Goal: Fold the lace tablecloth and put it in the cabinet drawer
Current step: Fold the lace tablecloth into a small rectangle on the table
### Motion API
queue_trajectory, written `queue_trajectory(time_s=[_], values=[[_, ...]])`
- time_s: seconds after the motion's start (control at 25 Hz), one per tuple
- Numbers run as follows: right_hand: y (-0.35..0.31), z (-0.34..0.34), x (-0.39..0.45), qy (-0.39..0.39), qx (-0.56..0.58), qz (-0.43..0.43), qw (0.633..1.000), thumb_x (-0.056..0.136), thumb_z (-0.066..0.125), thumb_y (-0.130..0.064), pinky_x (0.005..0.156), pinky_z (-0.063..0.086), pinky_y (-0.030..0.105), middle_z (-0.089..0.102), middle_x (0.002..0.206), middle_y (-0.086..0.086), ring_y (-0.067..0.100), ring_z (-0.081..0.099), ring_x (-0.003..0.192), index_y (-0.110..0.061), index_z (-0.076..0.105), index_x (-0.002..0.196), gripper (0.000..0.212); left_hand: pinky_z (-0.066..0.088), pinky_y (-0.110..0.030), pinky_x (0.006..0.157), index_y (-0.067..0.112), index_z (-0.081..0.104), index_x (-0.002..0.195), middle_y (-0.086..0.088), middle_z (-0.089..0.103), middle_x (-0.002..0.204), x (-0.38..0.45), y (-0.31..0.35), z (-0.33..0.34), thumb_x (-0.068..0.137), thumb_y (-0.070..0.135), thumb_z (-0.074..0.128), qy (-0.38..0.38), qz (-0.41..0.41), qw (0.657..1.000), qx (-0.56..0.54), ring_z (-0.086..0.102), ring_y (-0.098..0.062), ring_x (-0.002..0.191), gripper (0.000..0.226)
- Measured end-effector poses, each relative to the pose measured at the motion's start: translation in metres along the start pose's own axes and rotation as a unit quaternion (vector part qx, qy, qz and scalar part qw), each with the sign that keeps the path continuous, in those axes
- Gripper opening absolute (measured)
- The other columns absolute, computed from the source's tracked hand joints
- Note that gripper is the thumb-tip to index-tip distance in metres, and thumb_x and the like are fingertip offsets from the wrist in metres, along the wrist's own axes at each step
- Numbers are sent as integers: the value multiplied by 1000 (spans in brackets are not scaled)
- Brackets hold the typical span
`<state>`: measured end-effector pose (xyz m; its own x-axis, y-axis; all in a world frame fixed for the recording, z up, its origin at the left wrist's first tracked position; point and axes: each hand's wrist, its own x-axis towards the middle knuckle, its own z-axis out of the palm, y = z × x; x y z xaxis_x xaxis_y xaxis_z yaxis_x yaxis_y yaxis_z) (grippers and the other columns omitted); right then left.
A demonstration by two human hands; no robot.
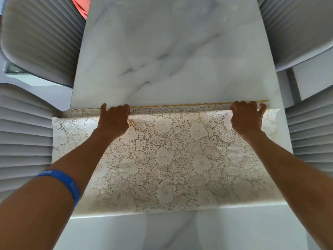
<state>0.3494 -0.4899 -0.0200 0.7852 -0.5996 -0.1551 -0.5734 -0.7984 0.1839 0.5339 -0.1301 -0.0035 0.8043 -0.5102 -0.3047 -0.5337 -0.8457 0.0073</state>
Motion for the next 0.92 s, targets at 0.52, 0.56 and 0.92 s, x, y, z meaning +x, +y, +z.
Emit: queue_trajectory(time_s=[0.52, 0.56, 0.92], values=[[-13, 6, -1, 20, 119, 32, 992, 93, 52, -22, 105, 32, 54, 51, 127, 14, 34, 46, 121, -15, 49, 124, 33, 28, -53, 108, 9, 49, 115, -14, 55, 115, 15, 13, 18, 88, 10, 51, 83, -18, 996, 37, 56, -36, 103, 27], [-14, 8, -23, 10, 154, 41, 987, 92, 53, -22, 107, 31, 54, 47, 137, 11, 32, 43, 127, -17, 47, 130, 39, 29, -53, 108, 10, 49, 122, -15, 52, 124, 5, 30, 21, 87, 12, 53, 84, 8, 996, 26, 54, -37, 109, 36], [59, 56, -190, -94, 218, 179, 955, 97, 39, -54, 118, 18, 55, 16, 165, 3, 31, 16, 150, -28, 29, 153, 62, 30, -46, 115, 17, 43, 139, -9, 40, 147, -23, 263, 24, 92, 25, 55, -36, 293, 954, -49, 39, -28, 134, 49]])
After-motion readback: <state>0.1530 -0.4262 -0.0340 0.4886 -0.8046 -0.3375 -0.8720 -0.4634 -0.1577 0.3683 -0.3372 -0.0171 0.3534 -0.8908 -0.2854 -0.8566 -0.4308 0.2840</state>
